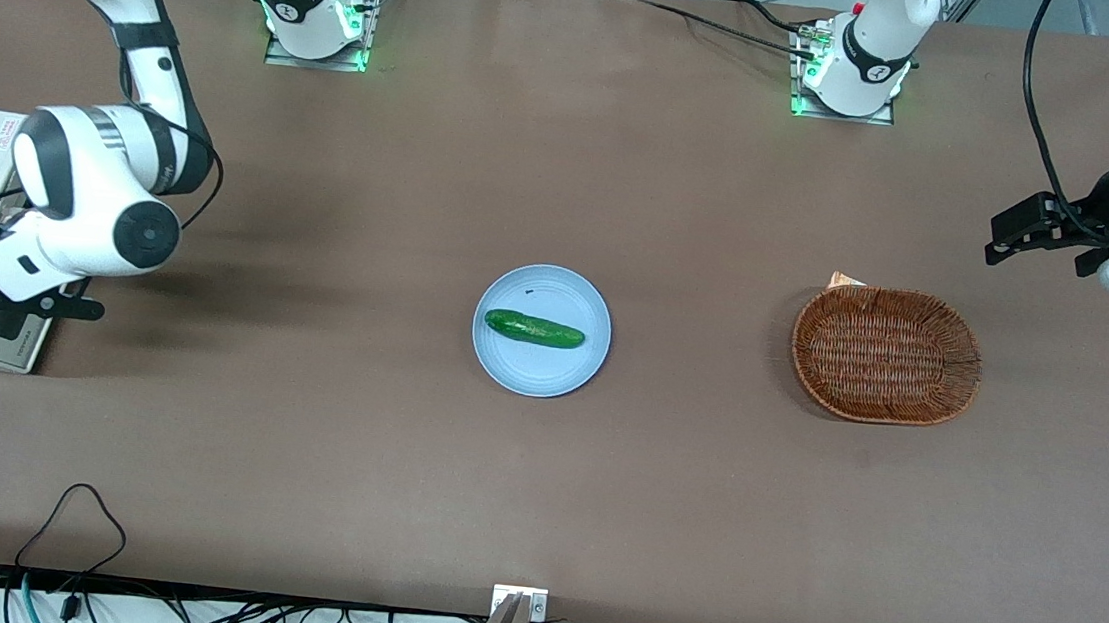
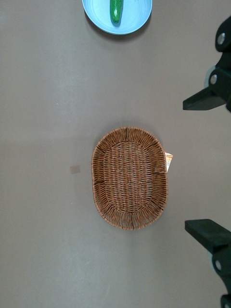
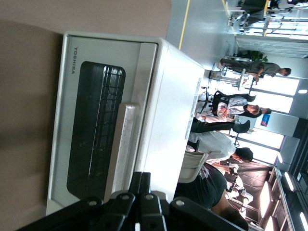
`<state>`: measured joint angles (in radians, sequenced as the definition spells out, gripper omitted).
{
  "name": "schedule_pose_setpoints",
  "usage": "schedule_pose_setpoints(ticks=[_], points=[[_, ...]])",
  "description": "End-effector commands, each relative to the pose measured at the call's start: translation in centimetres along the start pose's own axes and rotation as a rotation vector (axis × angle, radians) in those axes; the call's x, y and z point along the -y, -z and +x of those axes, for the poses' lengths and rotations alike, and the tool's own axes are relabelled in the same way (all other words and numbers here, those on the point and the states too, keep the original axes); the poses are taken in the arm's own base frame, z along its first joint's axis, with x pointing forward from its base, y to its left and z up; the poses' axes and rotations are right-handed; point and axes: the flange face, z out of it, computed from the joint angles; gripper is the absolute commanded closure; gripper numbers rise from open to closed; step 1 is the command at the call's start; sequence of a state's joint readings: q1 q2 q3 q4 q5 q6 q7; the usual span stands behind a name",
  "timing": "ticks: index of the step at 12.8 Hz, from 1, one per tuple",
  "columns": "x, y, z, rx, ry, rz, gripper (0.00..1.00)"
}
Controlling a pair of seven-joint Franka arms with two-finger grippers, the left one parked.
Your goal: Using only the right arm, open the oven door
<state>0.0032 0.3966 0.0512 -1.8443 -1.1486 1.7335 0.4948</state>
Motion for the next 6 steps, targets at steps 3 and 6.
schedule_pose_setpoints(ticks=[3,6], points=[[1.3,-1.6,-0.8,-0.025,-0.079,-0.088,0.99],[3.1,-2.9,-0.9,-0.036,-0.128,-0.123,0.99]])
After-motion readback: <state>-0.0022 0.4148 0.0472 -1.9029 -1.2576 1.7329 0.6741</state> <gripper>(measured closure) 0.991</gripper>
